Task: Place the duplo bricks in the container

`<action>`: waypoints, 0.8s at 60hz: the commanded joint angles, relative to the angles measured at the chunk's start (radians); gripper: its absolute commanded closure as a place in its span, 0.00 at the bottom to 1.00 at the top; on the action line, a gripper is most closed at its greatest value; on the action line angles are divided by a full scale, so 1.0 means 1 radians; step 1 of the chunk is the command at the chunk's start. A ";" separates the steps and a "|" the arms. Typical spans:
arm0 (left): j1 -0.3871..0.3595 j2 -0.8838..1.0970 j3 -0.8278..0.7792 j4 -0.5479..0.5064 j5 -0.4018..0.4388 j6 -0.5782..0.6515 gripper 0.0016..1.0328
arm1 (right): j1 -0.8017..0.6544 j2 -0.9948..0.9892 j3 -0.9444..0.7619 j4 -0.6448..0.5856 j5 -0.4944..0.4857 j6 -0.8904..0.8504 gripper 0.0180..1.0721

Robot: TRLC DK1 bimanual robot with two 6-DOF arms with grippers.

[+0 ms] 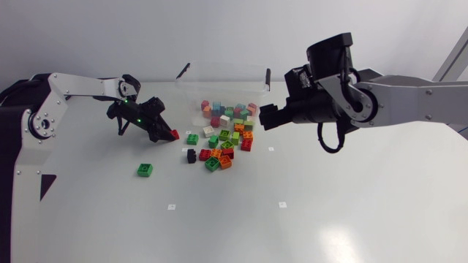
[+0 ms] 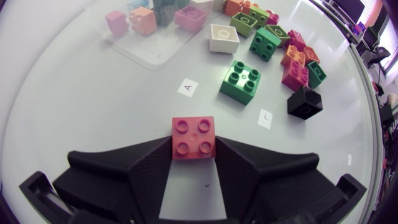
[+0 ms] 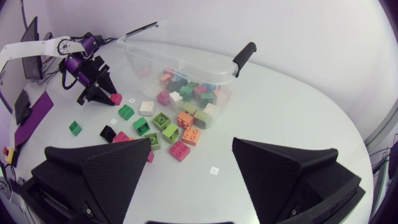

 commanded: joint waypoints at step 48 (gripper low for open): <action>-0.067 -0.439 -0.102 -0.024 0.170 -0.156 0.72 | -0.047 0.230 -0.047 0.089 -0.214 -0.294 0.08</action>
